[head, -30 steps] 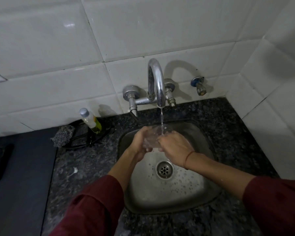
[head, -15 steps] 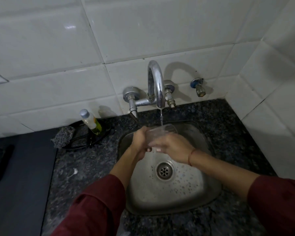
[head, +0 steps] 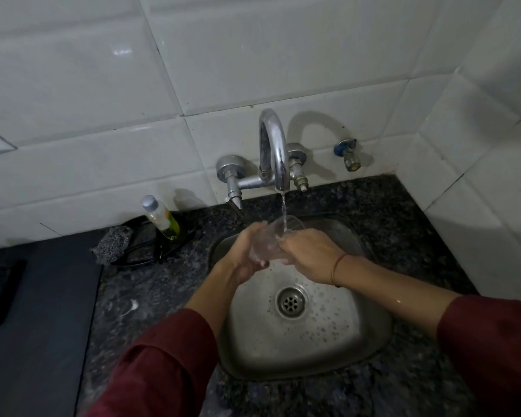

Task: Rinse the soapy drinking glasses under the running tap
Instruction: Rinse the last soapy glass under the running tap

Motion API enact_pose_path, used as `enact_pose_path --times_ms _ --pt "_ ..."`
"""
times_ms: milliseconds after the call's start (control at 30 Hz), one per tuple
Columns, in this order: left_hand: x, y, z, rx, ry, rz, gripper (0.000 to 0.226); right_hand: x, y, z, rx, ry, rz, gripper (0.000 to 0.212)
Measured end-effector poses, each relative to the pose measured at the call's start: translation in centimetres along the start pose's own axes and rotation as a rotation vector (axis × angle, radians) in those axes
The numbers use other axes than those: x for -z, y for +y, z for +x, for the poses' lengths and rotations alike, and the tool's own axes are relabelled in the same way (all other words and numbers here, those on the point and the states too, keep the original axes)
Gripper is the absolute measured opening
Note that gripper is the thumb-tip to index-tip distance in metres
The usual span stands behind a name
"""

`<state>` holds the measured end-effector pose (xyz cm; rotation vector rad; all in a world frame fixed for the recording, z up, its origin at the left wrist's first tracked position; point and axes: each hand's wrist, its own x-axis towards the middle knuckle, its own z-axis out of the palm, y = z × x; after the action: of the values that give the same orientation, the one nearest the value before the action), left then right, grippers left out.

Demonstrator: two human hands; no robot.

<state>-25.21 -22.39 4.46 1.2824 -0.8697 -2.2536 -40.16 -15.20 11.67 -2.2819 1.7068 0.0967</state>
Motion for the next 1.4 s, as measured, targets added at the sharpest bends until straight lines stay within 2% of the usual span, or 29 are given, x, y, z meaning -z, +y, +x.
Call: enact_pose_path --times_ms 67,133,200,233,300,333,400,433,467,500,567,633,700,733,800,867,900,933,1033,1100,1200,1233,1300,1400 --pt "-0.5 -0.9 0.1 -0.102 0.082 0.012 0.045 -0.5 0.3 0.2 -0.073 0.081 0.398 0.022" --pt "-0.5 -1.3 -0.1 -0.130 0.121 0.089 0.048 -0.3 0.8 -0.1 -0.043 0.053 0.597 0.019" --pt "0.0 -1.4 -0.1 -0.048 0.036 0.104 0.047 0.1 0.9 -0.3 0.025 -0.066 0.319 0.019" --pt "-0.1 -1.2 -0.5 -0.006 -0.032 0.092 0.045 -0.3 0.7 -0.2 0.029 -0.070 0.149 0.019" --pt "-0.6 -0.8 -1.0 -0.018 -0.095 -0.029 0.043 -0.8 0.2 -0.2 -0.011 0.029 0.069 0.020" --pt "-0.9 -0.7 -1.1 -0.065 -0.090 -0.071 0.044 -1.0 -0.2 -0.2 -0.069 0.076 0.206 0.019" --pt "-0.8 -1.1 -0.5 -0.174 -0.015 -0.050 0.048 -1.3 0.0 -0.1 -0.167 0.153 0.632 0.016" --pt "-0.6 -1.2 -0.2 -0.213 0.033 -0.014 0.052 -1.0 0.0 -0.3 -0.161 0.142 0.705 0.017" --pt "-0.5 -1.1 0.0 -0.207 0.079 -0.006 0.053 -0.8 0.4 -0.5 -0.117 0.101 0.679 0.018" --pt "-0.4 -0.9 0.0 -0.168 0.100 0.000 0.051 -0.6 0.7 -0.6 -0.057 0.038 0.536 0.022" --pt "-0.5 -0.2 -0.5 -0.033 0.027 0.013 0.045 -0.1 0.1 -0.8 0.030 -0.052 0.067 0.026" --pt "-0.8 0.1 -0.9 -0.031 -0.049 0.014 0.043 -0.1 -0.2 -0.7 0.011 -0.012 -0.066 0.024" --pt "-0.9 -0.7 -0.5 -0.167 -0.013 -0.044 0.049 0.0 -0.7 -0.4 -0.071 0.068 0.155 0.025" --pt "-0.9 -1.2 -0.2 -0.234 0.039 -0.060 0.053 0.2 -0.9 -0.3 -0.120 0.117 0.371 0.023" --pt "-1.0 -1.5 0.0 -0.239 0.131 -0.031 0.053 0.5 -1.0 -0.4 -0.160 0.080 0.590 0.020" --pt "-0.8 -1.0 -0.1 -0.111 0.084 0.057 0.047 1.3 -1.2 -0.8 -0.079 -0.049 0.232 0.019" --pt "-0.5 -0.6 -0.2 -0.048 0.046 0.096 0.045 1.2 -1.1 -0.9 -0.049 -0.065 0.064 0.019" --pt "-0.3 -0.3 -0.3 -0.016 0.030 0.110 0.042 1.0 -0.8 -0.9 -0.026 -0.046 -0.005 0.019" --pt "-0.2 -0.5 0.0 -0.045 0.076 0.052 0.039 -0.8 -0.5 -0.4 -0.097 0.010 0.006 0.034" --pt "-0.4 -1.0 0.1 -0.083 0.126 0.044 0.045 -1.9 -1.3 -0.1 -0.150 -0.004 0.223 0.038" --pt "0.2 -2.2 0.0 -0.095 0.149 -0.102 0.047 -1.1 -2.5 -0.8 -0.120 0.131 0.913 0.027" --pt "0.5 -2.5 0.1 -0.107 0.120 -0.164 0.053 -0.6 -2.5 -1.3 -0.081 0.220 1.026 0.030" --pt "0.6 -2.7 0.0 -0.136 0.086 -0.215 0.049 0.1 -2.0 -2.7 0.008 0.378 1.012 0.032" --pt "0.6 -2.6 -0.3 -0.117 0.131 -0.259 0.041 0.4 -1.5 -4.3 0.101 0.571 0.849 0.030"
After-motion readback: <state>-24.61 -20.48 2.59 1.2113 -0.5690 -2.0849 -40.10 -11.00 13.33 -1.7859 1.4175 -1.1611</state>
